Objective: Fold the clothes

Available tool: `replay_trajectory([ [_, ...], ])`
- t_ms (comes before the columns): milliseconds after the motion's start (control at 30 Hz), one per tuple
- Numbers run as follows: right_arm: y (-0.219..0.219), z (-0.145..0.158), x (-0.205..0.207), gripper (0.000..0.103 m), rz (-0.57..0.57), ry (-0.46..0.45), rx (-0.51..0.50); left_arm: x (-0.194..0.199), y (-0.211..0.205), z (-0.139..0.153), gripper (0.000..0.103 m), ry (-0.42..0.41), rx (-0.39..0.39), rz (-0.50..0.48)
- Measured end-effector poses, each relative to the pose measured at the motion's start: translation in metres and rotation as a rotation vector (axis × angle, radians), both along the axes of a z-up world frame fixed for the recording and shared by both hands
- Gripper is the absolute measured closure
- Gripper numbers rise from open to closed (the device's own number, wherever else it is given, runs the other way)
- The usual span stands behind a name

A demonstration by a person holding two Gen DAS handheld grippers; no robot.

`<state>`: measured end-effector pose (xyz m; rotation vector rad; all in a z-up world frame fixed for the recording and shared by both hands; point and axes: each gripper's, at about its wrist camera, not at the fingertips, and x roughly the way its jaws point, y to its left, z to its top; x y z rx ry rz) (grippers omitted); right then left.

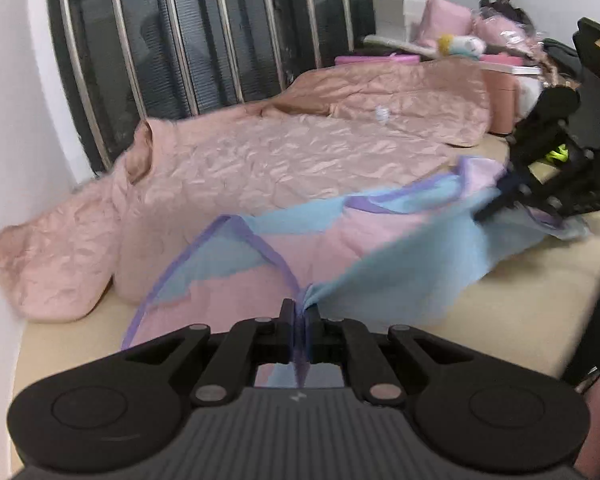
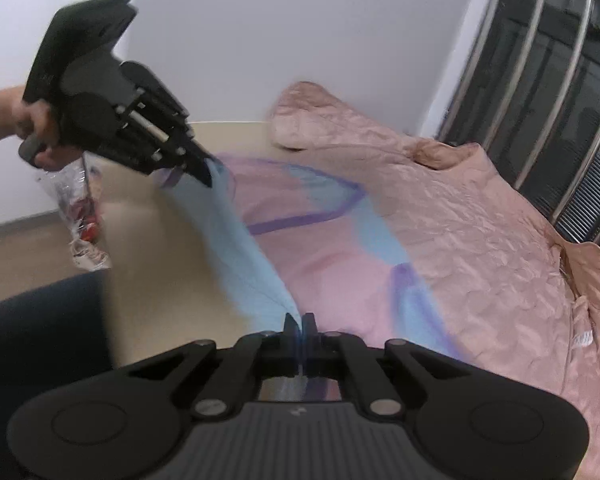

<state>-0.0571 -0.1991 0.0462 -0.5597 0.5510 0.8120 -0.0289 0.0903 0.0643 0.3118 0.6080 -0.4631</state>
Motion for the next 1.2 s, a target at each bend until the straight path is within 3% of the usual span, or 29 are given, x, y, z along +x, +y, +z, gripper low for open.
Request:
replay_trajectory([
  [67,0.008,-0.007,0.043,0.092,-0.121,-0.010,-0.036,0.034,0.006,-0.010,0.091,0.079,-0.023,0.029],
  [100,0.012,-0.013,0.055,0.079,-0.166,-0.009,-0.076,0.046,0.009,-0.015,0.089,0.116,-0.024,0.040],
  [167,0.012,-0.021,0.052,0.070,-0.202,-0.080,-0.178,0.040,0.024,-0.016,0.071,0.083,-0.004,0.107],
  [200,0.006,-0.022,0.042,0.064,-0.217,-0.122,-0.201,0.031,0.038,-0.015,0.051,0.073,-0.027,0.138],
  [233,-0.002,-0.020,0.028,0.051,-0.233,-0.161,-0.204,0.022,0.051,-0.014,0.041,0.069,-0.053,0.169],
  [333,-0.029,-0.011,-0.009,0.042,-0.313,-0.152,-0.142,0.000,0.088,-0.016,0.038,0.125,-0.173,0.251],
  [433,-0.049,-0.007,-0.040,0.040,-0.381,-0.090,-0.059,-0.006,0.107,-0.021,0.031,0.139,-0.207,0.331],
  [567,-0.055,-0.020,-0.059,0.040,-0.450,-0.037,-0.039,-0.004,0.110,-0.028,0.032,0.171,-0.246,0.343],
  [600,-0.058,-0.024,-0.062,0.042,-0.472,-0.031,-0.043,-0.005,0.107,-0.029,0.032,0.170,-0.241,0.336],
  [667,-0.062,-0.032,-0.065,0.045,-0.513,-0.007,-0.027,-0.007,0.103,-0.032,0.056,0.166,-0.227,0.323],
  [700,-0.065,-0.034,-0.065,0.054,-0.524,0.007,-0.012,-0.008,0.101,-0.034,0.099,0.167,-0.222,0.321],
  [833,-0.069,-0.042,-0.056,0.094,-0.537,0.036,0.031,-0.013,0.104,-0.036,0.101,0.152,-0.212,0.339],
  [1067,-0.084,-0.016,-0.083,0.096,-0.315,0.166,0.014,-0.035,0.133,-0.034,0.102,0.112,-0.178,0.417],
  [1200,-0.102,0.002,-0.082,0.096,-0.259,0.225,0.023,-0.041,0.143,-0.036,0.101,0.106,-0.167,0.454],
])
